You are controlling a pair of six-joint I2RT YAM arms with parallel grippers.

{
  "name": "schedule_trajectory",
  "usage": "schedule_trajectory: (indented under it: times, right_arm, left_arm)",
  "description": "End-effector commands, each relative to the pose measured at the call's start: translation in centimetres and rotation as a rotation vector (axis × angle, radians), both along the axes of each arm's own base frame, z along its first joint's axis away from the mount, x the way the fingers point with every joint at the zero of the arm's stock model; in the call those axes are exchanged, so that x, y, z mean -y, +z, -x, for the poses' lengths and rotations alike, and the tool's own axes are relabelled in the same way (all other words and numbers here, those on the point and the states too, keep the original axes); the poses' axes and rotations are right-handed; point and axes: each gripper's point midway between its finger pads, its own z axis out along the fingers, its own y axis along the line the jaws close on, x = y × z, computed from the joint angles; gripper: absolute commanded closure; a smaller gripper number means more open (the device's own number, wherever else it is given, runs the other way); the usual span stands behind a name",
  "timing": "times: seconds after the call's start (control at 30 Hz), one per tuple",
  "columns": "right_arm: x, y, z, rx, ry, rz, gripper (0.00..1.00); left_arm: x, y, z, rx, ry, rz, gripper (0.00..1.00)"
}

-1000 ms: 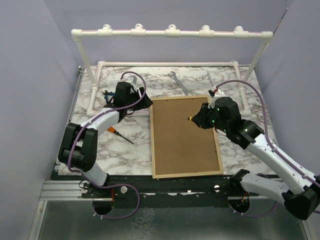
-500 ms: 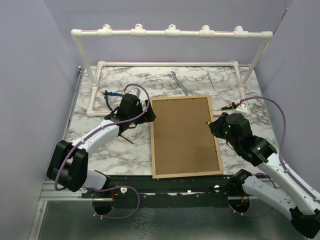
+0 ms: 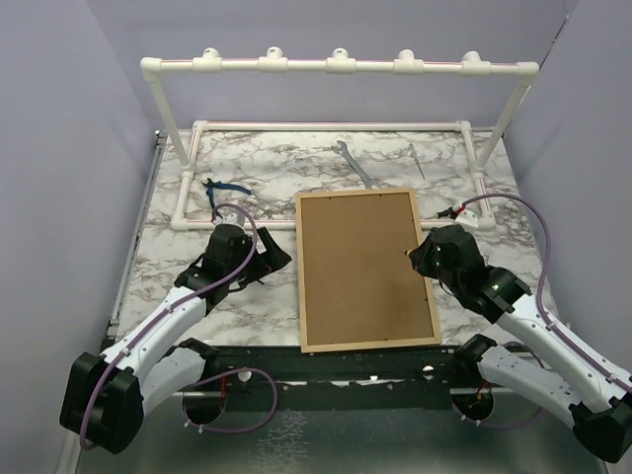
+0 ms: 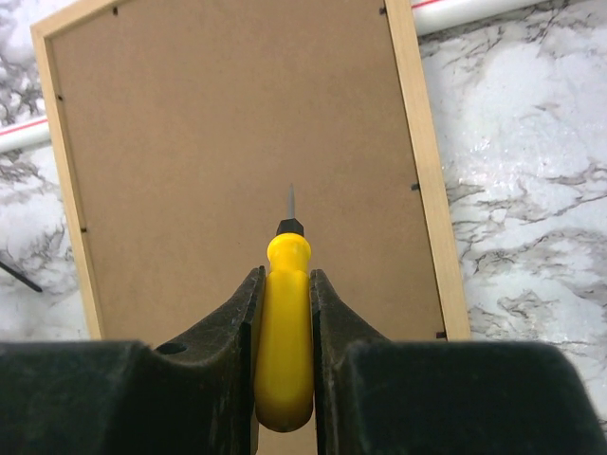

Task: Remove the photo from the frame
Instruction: Adjust the photo frame at the center of the board.

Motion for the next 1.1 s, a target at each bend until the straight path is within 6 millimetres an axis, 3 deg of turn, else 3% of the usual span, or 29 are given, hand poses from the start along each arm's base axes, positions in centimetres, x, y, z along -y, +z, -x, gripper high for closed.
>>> schedule_trajectory:
  times: [0.0,0.4,0.67,0.77,0.9,1.07]
  right_arm:
    - [-1.1,-0.3,0.1,-0.001,0.052,-0.026,1.00]
    - [-0.2,-0.2,0.2,0.012,0.027,0.000,0.99]
    - [-0.7,-0.3,0.5,0.014,0.063,-0.012,0.99]
    - [-0.8,-0.4,0.5,0.013,0.068,-0.014,0.99]
    - [-0.9,-0.4,0.6,0.011,0.077,-0.015,0.99]
    - [-0.7,-0.3,0.7,0.014,0.078,-0.008,0.99]
  left_arm:
    - [1.5,-0.6,1.6,-0.036,-0.075,0.045,0.08]
    - [4.9,-3.3,3.0,-0.052,-0.138,-0.072,0.26]
    - [6.5,-4.3,3.1,-0.036,-0.163,-0.157,0.39]
    - [6.6,-5.1,2.9,-0.051,-0.155,-0.191,0.47]
    - [5.9,-6.3,2.6,-0.082,-0.106,-0.225,0.50]
    - [5.8,-6.6,1.8,-0.079,-0.073,-0.253,0.59]
